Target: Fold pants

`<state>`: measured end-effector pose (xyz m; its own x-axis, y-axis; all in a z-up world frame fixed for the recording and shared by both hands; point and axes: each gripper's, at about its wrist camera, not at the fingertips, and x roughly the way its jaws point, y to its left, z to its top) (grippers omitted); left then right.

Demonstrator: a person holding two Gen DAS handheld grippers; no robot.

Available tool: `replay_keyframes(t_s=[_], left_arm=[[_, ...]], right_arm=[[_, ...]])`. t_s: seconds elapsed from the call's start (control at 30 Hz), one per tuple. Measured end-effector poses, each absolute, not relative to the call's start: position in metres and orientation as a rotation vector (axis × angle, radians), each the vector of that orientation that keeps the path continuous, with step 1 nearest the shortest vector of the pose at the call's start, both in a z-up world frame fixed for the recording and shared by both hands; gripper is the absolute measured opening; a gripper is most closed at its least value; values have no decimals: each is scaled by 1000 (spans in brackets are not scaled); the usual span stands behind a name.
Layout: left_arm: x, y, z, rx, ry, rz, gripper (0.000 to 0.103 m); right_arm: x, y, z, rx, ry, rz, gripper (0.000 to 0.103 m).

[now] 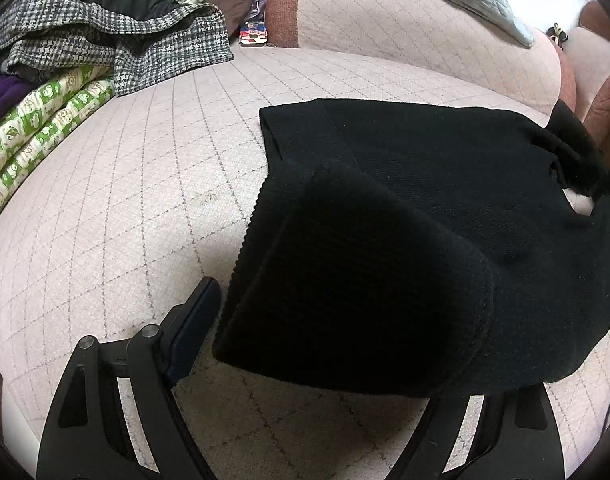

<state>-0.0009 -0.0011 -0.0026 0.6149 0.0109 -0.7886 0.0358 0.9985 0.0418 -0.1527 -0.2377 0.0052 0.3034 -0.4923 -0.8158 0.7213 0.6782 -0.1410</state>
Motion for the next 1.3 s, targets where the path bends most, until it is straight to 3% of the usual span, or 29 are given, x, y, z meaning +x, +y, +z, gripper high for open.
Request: replay_keyframes(t_s=[0.33,0.4,0.63,1.07,1.2,1.3], left_arm=[[-16,4,19,137,980,-53,84],[-34,7,32,87,952,-62,84],[-78,3,59,-101,918,-178,84],[-70,-12,18,-218,998,-68,84],[-56,-28,15,-204,1006,-75,84],[-43,-38,14,-212,1004,-105,84]], right_arm=[[-154,-239,16,288,1006,-759,99],[-157,-232,25,310,972,-714,95],[-154,-210,41,349,902,-544,95],[-153,-265,35,513,844,-527,94],[-142,-295,25,587,829,-533,81],[-134,-310,23,598,796,-534,80]])
